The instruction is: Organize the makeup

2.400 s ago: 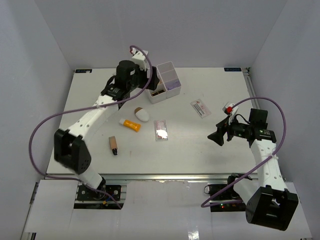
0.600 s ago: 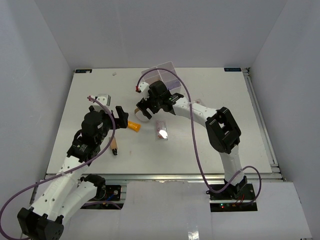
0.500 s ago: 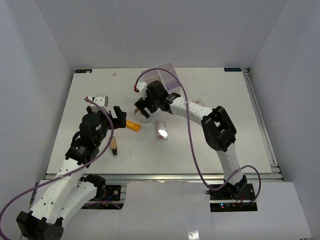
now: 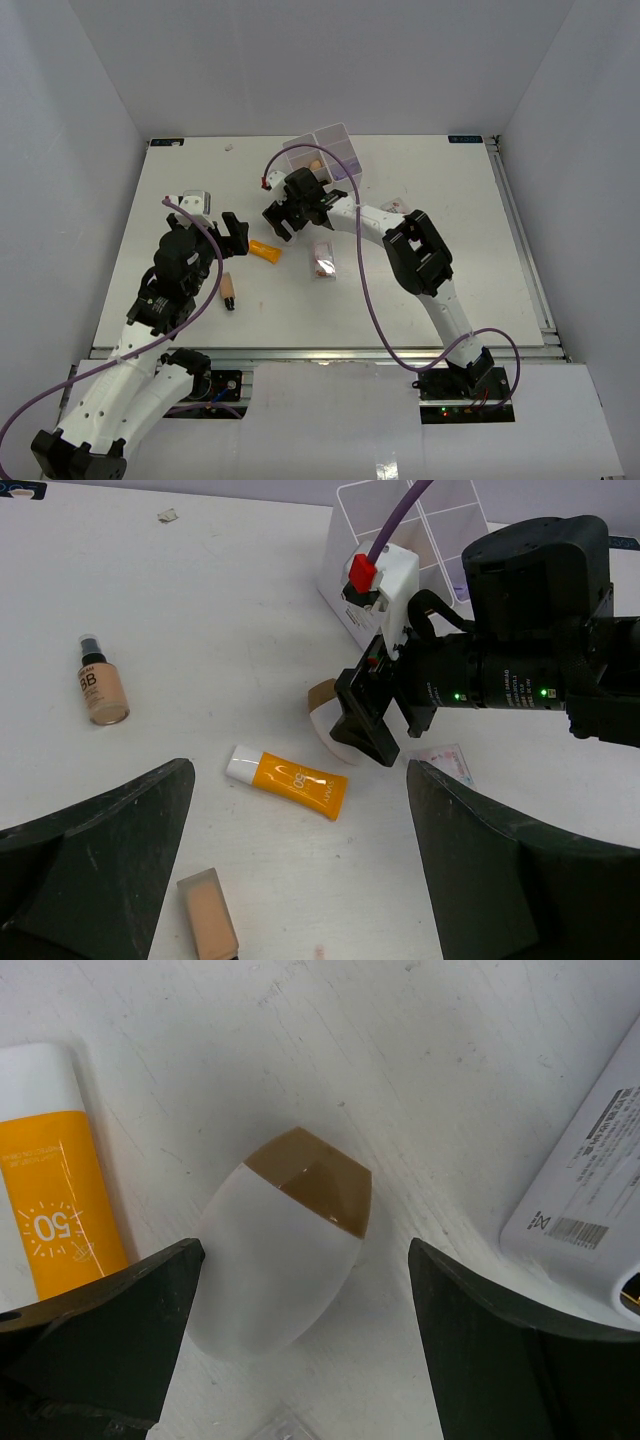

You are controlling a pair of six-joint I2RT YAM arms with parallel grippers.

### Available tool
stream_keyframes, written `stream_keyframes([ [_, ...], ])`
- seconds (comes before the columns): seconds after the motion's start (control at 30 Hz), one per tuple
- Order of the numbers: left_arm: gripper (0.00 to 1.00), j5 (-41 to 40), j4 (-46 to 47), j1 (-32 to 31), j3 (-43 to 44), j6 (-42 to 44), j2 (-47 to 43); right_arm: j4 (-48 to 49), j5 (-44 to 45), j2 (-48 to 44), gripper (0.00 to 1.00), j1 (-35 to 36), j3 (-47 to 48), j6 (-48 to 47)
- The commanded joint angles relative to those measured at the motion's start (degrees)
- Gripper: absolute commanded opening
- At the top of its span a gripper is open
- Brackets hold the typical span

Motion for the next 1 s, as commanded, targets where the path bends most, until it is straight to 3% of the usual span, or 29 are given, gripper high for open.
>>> stream_keyframes([
  [0.0, 0.98, -0.03, -0.13, 0.44, -0.37, 0.58, -0.69, 1.93, -1.85, 1.35, 0.9, 0.21, 2.24, 2.19],
  [0.27, 0.98, 0.4, 0.0, 0.53, -0.41, 0.63, -0.68, 1.93, -3.82, 1.32, 0.9, 0.21, 1.47, 6.84],
  [0.53, 0.98, 0.67, 0.0, 0.71, -0.41, 0.64, -0.6, 2.3, 2.1, -0.29, 0.9, 0.36, -0.53, 13.6],
  [0.97, 0.98, 1.04, 0.09, 0.9, -0.41, 0.71, -0.57, 4.63, 9.25, -0.38, 0.9, 2.43, -5.41, 15.9],
])
